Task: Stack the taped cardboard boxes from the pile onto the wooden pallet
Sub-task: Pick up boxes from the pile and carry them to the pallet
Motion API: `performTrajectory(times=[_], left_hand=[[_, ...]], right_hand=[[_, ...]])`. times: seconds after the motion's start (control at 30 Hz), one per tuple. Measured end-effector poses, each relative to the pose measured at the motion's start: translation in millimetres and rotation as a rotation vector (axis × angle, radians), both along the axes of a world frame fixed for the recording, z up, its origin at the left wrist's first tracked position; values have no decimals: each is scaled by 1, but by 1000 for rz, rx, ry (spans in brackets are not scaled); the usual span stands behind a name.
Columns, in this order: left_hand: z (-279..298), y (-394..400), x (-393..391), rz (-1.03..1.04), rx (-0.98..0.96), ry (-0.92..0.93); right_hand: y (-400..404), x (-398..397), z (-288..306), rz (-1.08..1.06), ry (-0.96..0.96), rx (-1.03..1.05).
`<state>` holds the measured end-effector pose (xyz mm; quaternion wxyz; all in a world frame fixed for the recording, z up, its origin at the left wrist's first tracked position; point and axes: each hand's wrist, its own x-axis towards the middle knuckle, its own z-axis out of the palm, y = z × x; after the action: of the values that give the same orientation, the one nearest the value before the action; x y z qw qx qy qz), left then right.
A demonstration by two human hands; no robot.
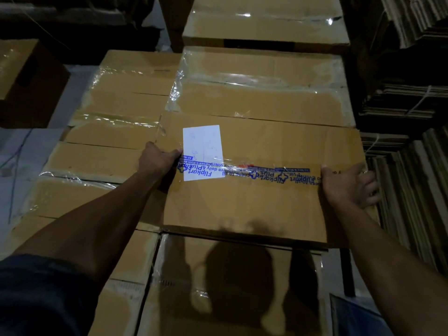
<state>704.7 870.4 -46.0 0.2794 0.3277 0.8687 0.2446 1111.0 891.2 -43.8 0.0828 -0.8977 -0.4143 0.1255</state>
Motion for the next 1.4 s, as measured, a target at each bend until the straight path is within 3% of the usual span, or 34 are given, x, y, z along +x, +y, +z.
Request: performTrajectory(times=[0.13,0.23,0.43,0.67,1.17,1.4], left_hand=[[5,-10,0,-70,84,91],[15,-31,4,-236,138,160],[35,-111,17,-631,-28,454],[40,-163,22,-891,-272,550],[44,-150,28,-925,-295,623],[68,-172,40,-860,-342,468]], right_hand=[[-12,-1,5,85,-10,-41],[-36,-8,13,209,-23,-30],[-111,-44,26,571,31,-138],[-146,-61,32,810,-61,-371],[-142,-61,41,831,-105,-361],[-169,-72,66,752,-23,-362]])
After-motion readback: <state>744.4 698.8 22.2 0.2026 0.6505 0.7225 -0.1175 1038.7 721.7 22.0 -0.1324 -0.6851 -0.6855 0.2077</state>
